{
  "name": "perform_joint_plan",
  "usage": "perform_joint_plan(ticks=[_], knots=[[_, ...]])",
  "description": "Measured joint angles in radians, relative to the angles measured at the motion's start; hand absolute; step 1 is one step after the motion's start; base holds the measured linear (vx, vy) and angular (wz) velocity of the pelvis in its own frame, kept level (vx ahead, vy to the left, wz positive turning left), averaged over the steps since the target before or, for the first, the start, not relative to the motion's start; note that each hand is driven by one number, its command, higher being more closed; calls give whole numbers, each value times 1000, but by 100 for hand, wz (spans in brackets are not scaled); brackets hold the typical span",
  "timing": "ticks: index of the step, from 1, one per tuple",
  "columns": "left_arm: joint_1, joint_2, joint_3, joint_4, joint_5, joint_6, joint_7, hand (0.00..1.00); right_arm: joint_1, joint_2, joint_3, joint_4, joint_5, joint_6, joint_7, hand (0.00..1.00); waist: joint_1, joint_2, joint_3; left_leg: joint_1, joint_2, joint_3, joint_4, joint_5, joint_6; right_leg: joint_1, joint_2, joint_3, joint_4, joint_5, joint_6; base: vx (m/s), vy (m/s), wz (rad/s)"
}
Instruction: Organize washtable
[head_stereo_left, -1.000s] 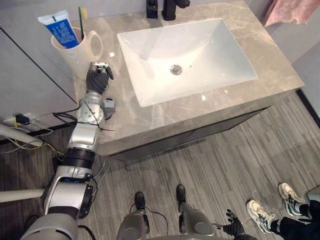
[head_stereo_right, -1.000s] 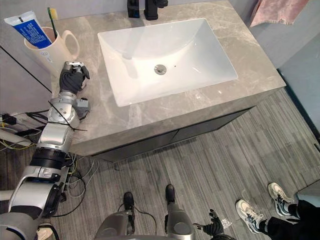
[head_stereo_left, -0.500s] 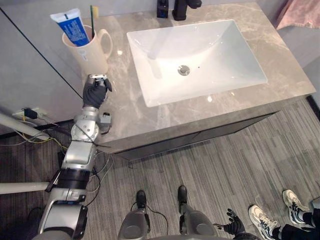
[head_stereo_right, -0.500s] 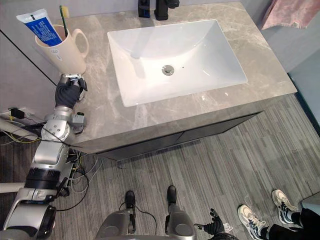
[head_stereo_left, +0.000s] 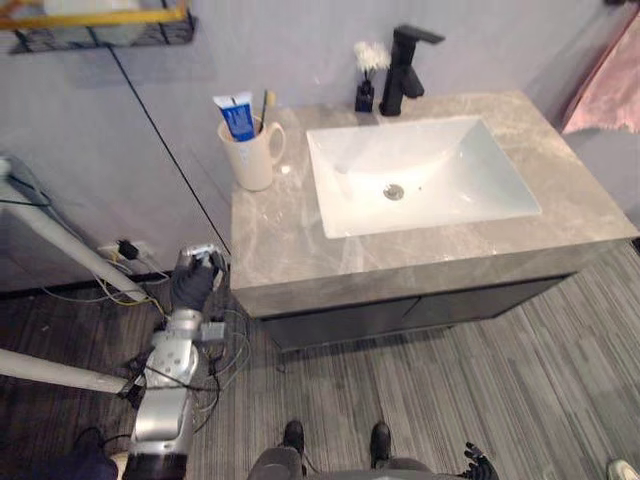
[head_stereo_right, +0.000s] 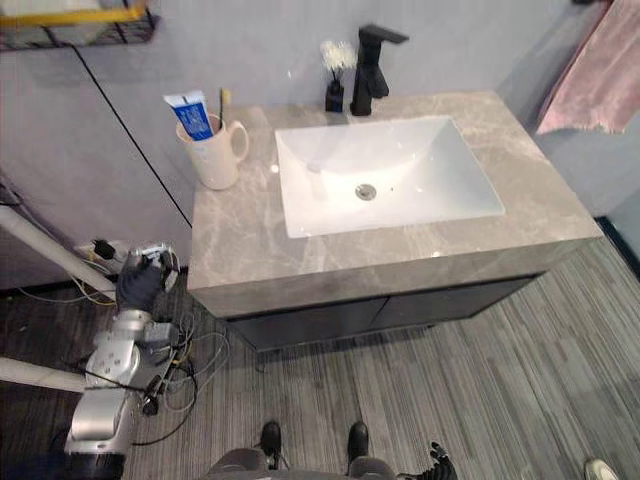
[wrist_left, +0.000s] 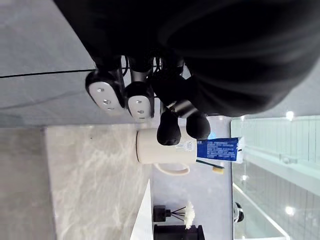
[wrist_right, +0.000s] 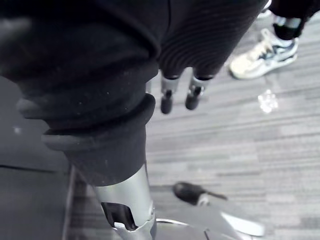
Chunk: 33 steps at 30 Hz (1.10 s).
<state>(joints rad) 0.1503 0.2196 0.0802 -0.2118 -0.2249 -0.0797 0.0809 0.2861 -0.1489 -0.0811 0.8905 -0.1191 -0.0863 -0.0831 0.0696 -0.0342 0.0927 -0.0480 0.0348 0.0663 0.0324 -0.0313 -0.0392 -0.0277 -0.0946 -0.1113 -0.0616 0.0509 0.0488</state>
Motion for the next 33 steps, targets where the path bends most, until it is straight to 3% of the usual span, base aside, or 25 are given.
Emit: perform_joint_plan(ticks=[6, 13, 20, 33], knots=[[119, -78, -61, -26, 2, 5, -44, 100, 1, 10, 1, 37, 0, 8, 1, 0, 3, -8, -51, 40, -2, -49, -2, 3, -1, 63, -12, -55, 7, -18, 13, 0, 1, 24], [150, -137, -92, -26, 2, 11, -64, 100, 0, 51, 3, 42, 4, 7, 25, 0, 4, -15, -66, 82, -3, -67, -21, 9, -1, 100, -15, -80, 30, -45, 29, -8, -10, 12], [176, -159, -160, -9, 2, 34, -102, 100, -5, 58, 6, 80, 11, 9, 39, 0, 2, -20, -98, 124, -7, -71, -34, 9, -1, 131, -23, -81, 41, -60, 34, 7, 6, 1], [176, -159, -164, 2, 3, 34, -101, 100, -15, 58, 24, 107, 12, 8, 39, 0, 1, -16, -104, 133, -6, -50, -52, 9, -1, 128, -23, -67, 32, -59, 34, -11, 2, -3]])
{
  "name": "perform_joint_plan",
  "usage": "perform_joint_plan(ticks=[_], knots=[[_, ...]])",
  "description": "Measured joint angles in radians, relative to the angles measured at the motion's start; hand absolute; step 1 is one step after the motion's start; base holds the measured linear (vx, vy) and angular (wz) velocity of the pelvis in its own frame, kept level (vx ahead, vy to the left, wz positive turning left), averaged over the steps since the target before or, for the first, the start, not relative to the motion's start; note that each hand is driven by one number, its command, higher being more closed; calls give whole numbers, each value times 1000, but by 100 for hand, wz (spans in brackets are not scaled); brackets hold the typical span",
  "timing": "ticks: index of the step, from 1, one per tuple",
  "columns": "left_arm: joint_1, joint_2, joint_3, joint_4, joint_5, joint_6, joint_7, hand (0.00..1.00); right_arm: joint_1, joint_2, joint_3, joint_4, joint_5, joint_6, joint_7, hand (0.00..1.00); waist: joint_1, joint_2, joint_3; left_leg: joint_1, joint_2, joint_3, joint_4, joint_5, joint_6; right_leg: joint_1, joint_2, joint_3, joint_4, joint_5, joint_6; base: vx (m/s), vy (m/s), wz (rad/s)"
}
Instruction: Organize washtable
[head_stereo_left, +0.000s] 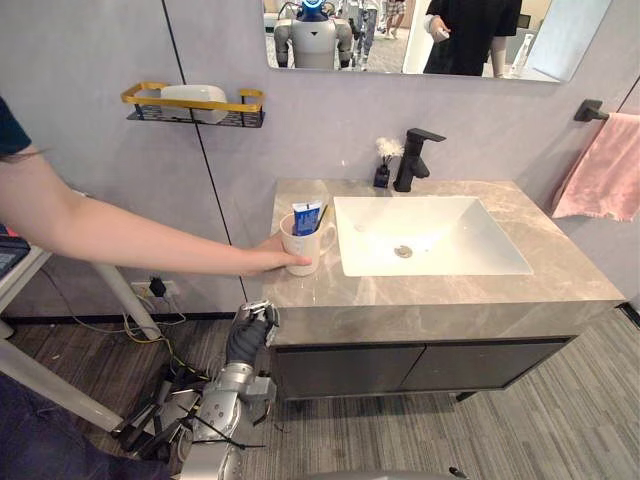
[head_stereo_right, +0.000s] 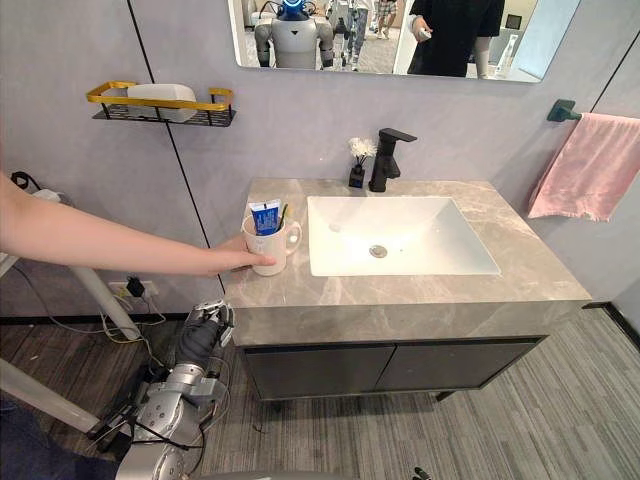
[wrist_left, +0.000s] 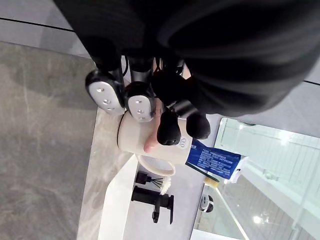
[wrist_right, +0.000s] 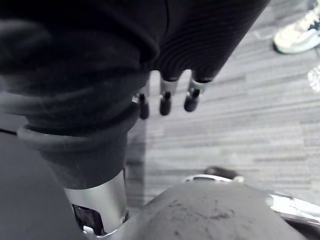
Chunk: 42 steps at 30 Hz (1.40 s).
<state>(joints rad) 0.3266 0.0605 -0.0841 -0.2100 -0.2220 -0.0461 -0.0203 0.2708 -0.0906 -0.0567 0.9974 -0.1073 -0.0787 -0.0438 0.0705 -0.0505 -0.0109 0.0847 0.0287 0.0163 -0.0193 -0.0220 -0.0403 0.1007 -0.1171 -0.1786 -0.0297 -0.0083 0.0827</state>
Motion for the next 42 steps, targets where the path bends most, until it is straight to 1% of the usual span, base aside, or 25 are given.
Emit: perform_joint_plan(ticks=[5, 13, 16, 18, 20, 23, 24, 26, 27, 28, 29, 32, 36, 42], knots=[[0, 0, 1, 21, 4, 3, 0, 100, 0, 2, 1, 0, 0, 0, 1, 0, 1, 1, -1, 6, 5, 12, -1, 0, 0, 0, 10, 15, -2, 0, 0, 19, -12, -7], [-1, 4, -3, 21, 50, 4, -1, 100, -2, -10, 9, -1, -1, 0, 5, 0, -3, 14, -8, 11, 6, 15, -1, -1, 1, 1, 10, 21, -3, 1, 0, -13, -2, -3], [-110, 45, -11, 74, 116, 6, 2, 100, -3, -26, 19, -2, -2, 0, 9, 0, -4, 23, -7, 12, 7, 15, 1, -1, 0, 1, 10, 25, -3, 1, -2, -66, -1, -3], [-200, 70, -10, 121, 134, 7, 9, 100, -7, -28, 22, -3, -4, 2, 11, 0, -11, 26, -4, 12, 9, 23, 0, -4, -5, -2, 11, 34, -8, 3, -1, -63, 4, -10], [-251, 76, -5, 150, 151, 8, 23, 100, -8, -29, 25, -5, -4, 2, 15, 0, -19, 27, -4, 9, 11, 37, 0, -5, -6, -13, 12, 45, -9, 1, -3, -45, 5, -16], [-334, 95, 9, 212, 176, 15, 47, 100, -10, -29, 25, -20, -4, 1, 25, 0, -38, 22, -4, -17, 11, 47, -1, -4, -6, -43, 14, 54, -11, 7, -4, -25, 1, -14], [-353, 104, 12, 230, 179, 20, 51, 100, -10, -29, 25, -27, -4, 2, 26, 0, -51, 20, -6, -22, 12, 56, -2, -5, -6, -54, 15, 64, -11, 9, -4, 4, 4, -21], [-360, 111, 14, 250, 188, 21, 59, 100, -8, -29, 23, -38, -6, 3, 27, 0, -60, 20, -5, -22, 10, 68, -3, -5, -4, -57, 18, 76, -23, 18, 4, 51, 7, -21], [-370, 109, 12, 263, 188, 22, 61, 100, -6, -28, 22, -39, -8, 5, 27, 0, -59, 20, -5, -23, 9, 69, -3, -6, -3, -56, 18, 77, -27, 22, 2, 111, 8, -10], [-422, 112, 11, 306, 189, 33, 68, 100, -7, -25, 22, -41, -11, 11, 27, 0, -58, 13, 3, -25, 10, 70, -3, -9, -1, -55, 19, 78, -31, 27, -2, 100, 5, -3], [-439, 116, 11, 309, 189, 38, 69, 100, -8, -23, 22, -43, -11, 11, 27, 0, -58, 9, 10, -26, 10, 71, -2, -12, -2, -55, 21, 78, -32, 27, -2, 101, 3, -3], [-454, 123, 10, 331, 195, 38, 69, 100, -10, -20, 22, -53, -12, 12, 27, 0, -58, 4, 20, -28, 9, 79, 2, -22, -2, -56, 25, 83, -37, 27, -3, 44, 1, -6], [-468, 123, 12, 374, 183, 40, 74, 100, -6, -19, 22, -77, -20, 16, 27, 0, -60, 4, 24, -48, 19, 98, 36, -45, -3, -73, 27, 103, -31, 27, -3, 5, 2, -15], [-508, 123, 32, 406, 172, 39, 90, 100, -6, -15, 28, -92, -21, 16, 27, 0, -61, -7, 36, -64, 22, 101, 55, -51, -3, -88, 28, 108, -25, 30, -6, -33, 0, -3]])
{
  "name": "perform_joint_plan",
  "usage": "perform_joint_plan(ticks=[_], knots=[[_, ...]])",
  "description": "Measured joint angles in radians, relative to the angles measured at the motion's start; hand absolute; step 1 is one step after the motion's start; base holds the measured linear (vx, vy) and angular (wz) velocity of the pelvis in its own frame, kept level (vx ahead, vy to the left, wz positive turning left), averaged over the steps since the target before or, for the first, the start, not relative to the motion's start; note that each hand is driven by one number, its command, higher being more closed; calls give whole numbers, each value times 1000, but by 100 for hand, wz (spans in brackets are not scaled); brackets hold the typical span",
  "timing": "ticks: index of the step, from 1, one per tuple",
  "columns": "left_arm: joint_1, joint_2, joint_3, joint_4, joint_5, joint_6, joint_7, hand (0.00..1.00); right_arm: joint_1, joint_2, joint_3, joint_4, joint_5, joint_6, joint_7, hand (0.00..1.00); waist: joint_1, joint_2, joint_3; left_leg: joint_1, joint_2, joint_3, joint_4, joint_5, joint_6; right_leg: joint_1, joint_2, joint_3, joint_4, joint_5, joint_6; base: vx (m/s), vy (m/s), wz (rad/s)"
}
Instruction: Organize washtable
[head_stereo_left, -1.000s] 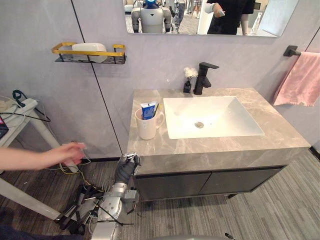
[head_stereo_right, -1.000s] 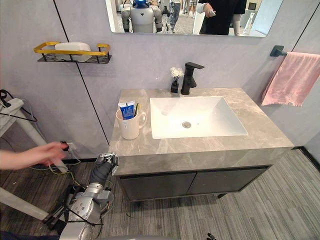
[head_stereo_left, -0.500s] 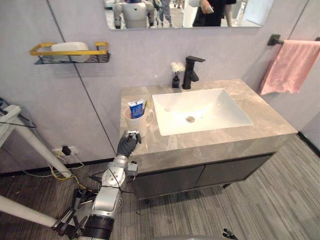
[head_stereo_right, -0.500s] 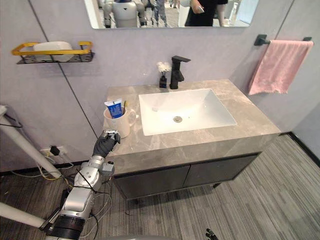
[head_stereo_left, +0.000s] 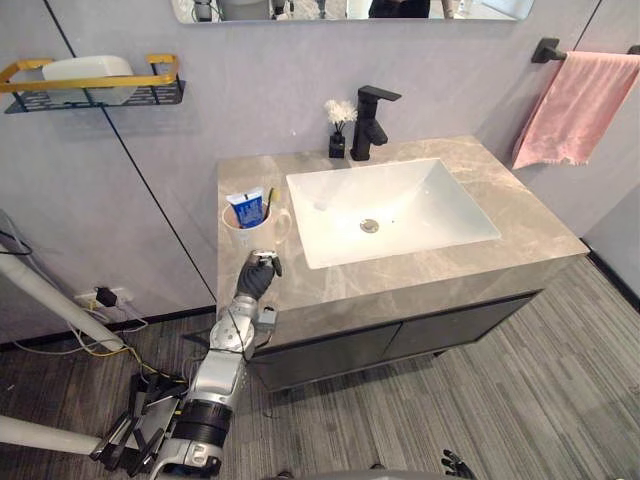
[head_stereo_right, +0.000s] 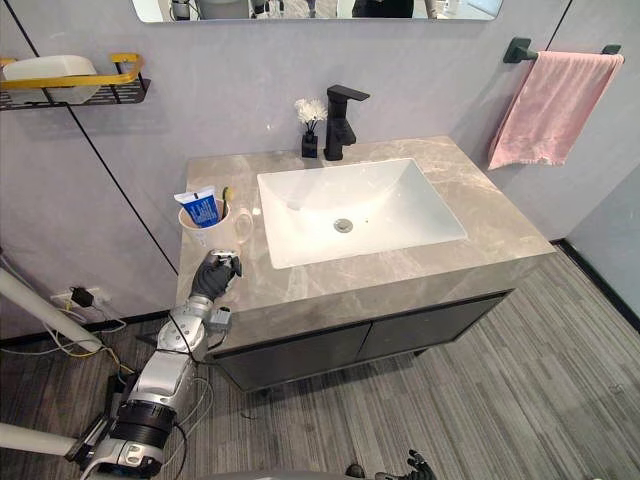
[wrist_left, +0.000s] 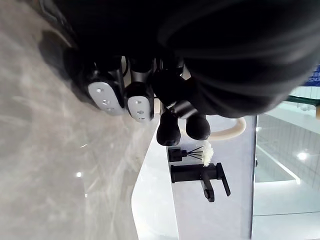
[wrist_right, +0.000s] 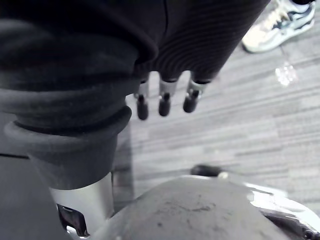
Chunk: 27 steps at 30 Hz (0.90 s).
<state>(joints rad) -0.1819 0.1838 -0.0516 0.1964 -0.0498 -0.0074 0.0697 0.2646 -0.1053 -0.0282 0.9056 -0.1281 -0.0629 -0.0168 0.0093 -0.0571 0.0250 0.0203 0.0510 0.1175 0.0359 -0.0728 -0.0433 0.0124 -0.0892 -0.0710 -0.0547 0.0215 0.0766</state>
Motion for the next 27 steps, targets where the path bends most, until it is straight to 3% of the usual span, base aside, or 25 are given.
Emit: perform_joint_plan(ticks=[10, 19, 27], knots=[[-39, 30, 34, 0, 1, -1, 10, 100, 5, -2, 26, -34, -1, -1, 0, 0, 0, -9, 19, -20, 0, 0, 3, 0, 0, -18, 1, 0, -4, 3, -1, -4, 0, 0], [-128, 113, 177, 33, 24, 20, 90, 100, 6, -2, 38, -92, -2, -4, 2, 0, 1, -17, 70, -49, -1, 0, 7, 0, 0, -38, 4, 0, -17, 13, -1, 0, 0, 0], [-204, 140, 176, 69, 25, 25, 110, 100, 5, -1, 38, -109, -1, -10, 2, 0, 0, -22, 105, -70, -1, 1, 25, 0, 1, -52, 1, 2, -16, 25, -4, -17, 1, -1]])
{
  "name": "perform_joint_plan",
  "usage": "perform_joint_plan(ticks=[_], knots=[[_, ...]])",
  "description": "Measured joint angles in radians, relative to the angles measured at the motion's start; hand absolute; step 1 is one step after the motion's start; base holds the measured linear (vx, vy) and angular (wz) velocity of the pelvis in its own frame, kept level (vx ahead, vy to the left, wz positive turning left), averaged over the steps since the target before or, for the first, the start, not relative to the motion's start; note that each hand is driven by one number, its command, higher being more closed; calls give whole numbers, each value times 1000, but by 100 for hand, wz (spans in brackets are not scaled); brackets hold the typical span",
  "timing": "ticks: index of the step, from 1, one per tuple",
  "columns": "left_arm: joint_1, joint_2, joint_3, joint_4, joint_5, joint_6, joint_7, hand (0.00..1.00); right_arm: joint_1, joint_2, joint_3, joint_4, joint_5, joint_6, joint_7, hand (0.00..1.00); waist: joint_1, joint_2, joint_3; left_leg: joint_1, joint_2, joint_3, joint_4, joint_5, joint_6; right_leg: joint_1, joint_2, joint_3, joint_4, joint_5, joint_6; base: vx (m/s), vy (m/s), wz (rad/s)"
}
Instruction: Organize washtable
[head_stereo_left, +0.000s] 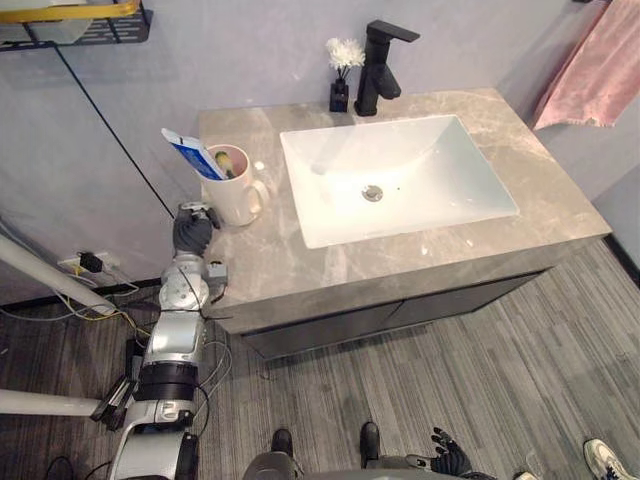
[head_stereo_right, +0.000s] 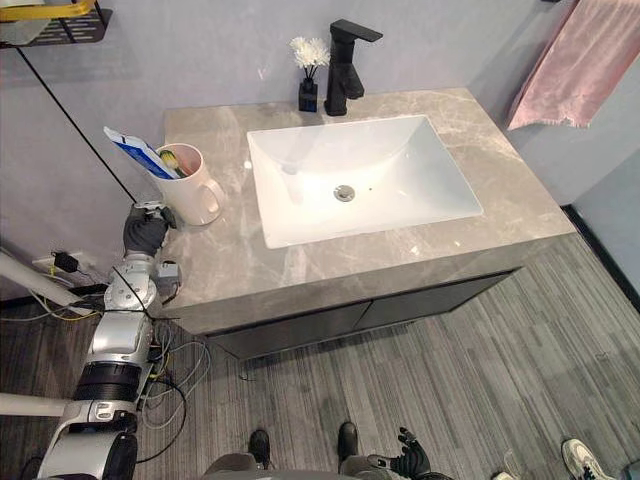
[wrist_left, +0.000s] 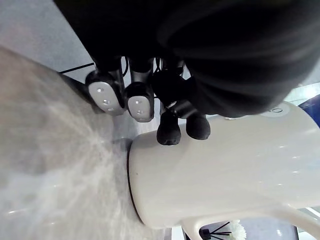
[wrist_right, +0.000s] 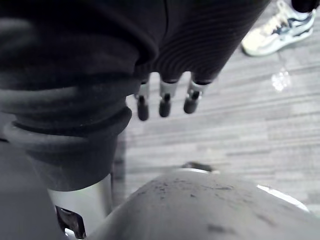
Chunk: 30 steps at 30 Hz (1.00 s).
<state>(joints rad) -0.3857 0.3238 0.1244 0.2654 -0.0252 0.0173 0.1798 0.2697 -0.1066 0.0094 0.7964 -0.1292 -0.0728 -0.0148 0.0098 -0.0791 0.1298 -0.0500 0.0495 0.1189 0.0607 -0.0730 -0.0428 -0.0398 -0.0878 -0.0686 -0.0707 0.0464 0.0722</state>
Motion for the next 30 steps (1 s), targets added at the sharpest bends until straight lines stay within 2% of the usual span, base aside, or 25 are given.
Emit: perform_joint_plan(ticks=[4, 15, 20, 25, 30], knots=[[-27, 8, -3, 11, 0, 0, 24, 100, 0, -1, -1, -8, 1, -10, -2, 0, 0, 3, 15, -25, 1, 13, 21, -2, 3, -25, -1, 16, 1, 14, 0, -77, 5, -10], [-30, 13, -35, -11, -1, -6, 23, 100, -1, 0, -9, -5, 1, -17, -4, 0, 2, 8, 31, -35, -4, 17, 24, -2, 3, -35, -2, 18, 0, 16, 0, -16, 1, -2], [-28, 4, -72, -33, -14, -6, 11, 100, -6, 0, -10, -3, 1, -17, -4, 0, 2, 9, 31, -36, -6, 16, 23, -2, 3, -35, -3, 17, -1, 16, 0, 0, 0, 0], [-28, -29, -164, -65, -34, -14, -47, 100, -21, -6, -7, 1, 1, -16, -4, 0, 0, 10, 32, -35, -11, 13, 23, -1, 4, -34, -8, 15, 0, 16, 0, -20, 1, 1], [-27, -46, -191, -71, -33, -23, -51, 100, -25, -8, -7, 3, 1, -15, -3, 0, -1, 12, 33, -33, -13, 13, 23, -1, 4, -31, -10, 15, 0, 16, 0, 0, 0, 0]])
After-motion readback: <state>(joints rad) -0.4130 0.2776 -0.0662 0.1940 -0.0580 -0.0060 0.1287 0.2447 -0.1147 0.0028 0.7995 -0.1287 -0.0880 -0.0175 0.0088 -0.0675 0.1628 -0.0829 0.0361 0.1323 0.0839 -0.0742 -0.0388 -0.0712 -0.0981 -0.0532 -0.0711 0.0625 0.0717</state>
